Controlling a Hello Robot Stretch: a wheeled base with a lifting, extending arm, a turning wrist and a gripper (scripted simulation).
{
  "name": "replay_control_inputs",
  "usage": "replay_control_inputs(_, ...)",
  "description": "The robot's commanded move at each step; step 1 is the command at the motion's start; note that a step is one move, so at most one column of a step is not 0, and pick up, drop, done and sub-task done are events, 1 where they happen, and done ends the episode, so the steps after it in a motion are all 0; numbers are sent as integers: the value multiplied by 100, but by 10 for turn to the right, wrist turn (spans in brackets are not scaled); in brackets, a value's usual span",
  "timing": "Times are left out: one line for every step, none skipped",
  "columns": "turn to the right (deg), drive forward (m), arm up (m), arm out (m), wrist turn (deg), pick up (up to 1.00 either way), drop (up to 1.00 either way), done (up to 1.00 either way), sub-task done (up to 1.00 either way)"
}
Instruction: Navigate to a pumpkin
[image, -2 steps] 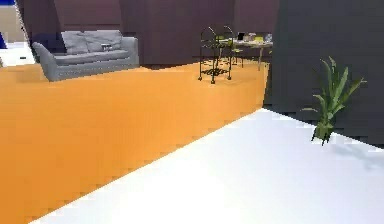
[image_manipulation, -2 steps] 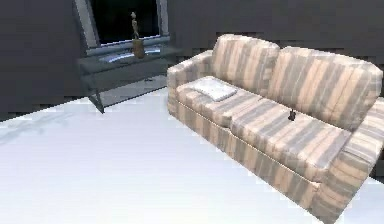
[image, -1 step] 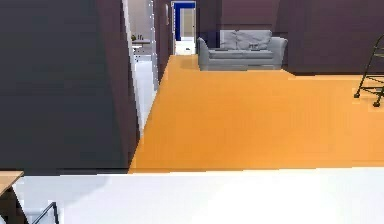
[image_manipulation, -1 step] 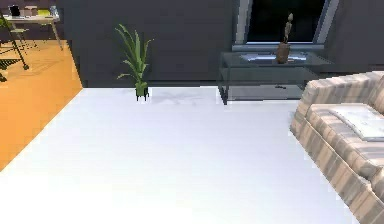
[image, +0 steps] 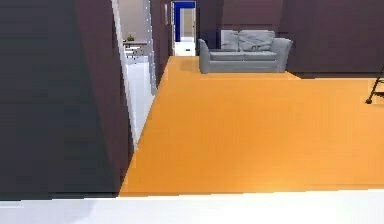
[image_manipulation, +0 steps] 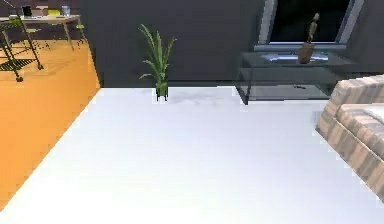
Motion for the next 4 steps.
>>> replay_control_inputs(0,100,0,0,0,0,0,0,0)
replay_control_inputs(-30,0,0,0,0,0,0,0,0)
replay_control_inputs(0,100,0,0,0,0,0,0,0)
replay_control_inputs(-60,0,0,0,0,0,0,0,0)
